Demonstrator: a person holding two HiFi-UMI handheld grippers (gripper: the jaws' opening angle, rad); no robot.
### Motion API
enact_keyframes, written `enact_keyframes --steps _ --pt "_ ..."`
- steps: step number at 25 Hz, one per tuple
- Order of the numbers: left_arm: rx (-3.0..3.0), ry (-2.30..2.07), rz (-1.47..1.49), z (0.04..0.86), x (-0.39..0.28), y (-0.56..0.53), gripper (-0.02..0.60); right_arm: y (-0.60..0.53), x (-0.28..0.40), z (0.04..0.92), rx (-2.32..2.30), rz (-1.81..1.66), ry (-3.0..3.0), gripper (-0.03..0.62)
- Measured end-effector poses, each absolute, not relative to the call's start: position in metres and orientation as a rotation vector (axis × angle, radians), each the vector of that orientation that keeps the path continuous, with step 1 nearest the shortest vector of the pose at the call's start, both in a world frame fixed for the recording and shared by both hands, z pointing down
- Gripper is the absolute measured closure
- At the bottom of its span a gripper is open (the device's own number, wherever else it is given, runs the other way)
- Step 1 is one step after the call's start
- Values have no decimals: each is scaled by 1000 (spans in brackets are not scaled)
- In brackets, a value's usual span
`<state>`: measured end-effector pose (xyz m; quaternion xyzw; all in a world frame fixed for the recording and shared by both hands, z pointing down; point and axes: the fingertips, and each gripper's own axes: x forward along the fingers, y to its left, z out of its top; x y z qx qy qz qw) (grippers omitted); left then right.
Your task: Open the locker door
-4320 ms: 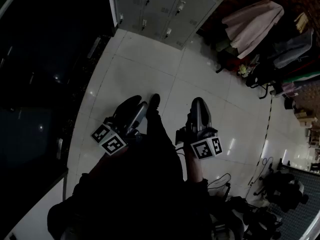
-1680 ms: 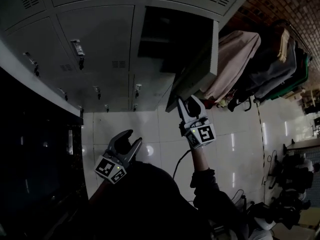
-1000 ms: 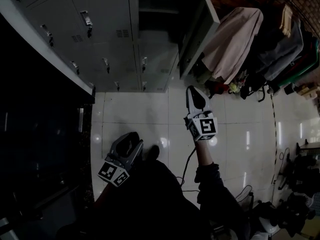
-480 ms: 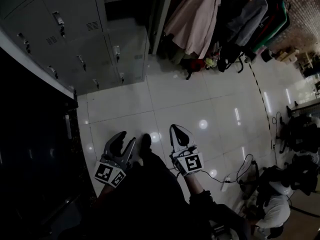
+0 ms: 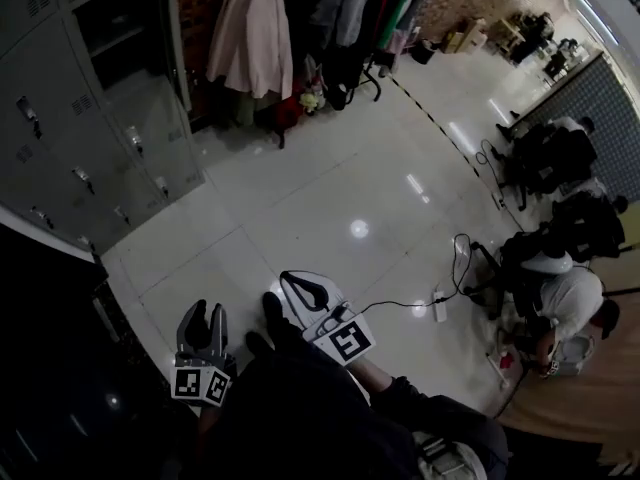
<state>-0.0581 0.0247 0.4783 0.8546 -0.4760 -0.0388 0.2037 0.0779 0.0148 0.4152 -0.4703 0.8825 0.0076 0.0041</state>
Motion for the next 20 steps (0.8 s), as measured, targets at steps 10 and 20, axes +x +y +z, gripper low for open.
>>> enact_keyframes --steps 10,20 --pt "2464 -1260 -97 463 14 52 436 71 133 379 -1505 101 2668 592" --pt "2451 -1303 -114 461 118 117 437 134 233 407 -1481 131 2922 592"
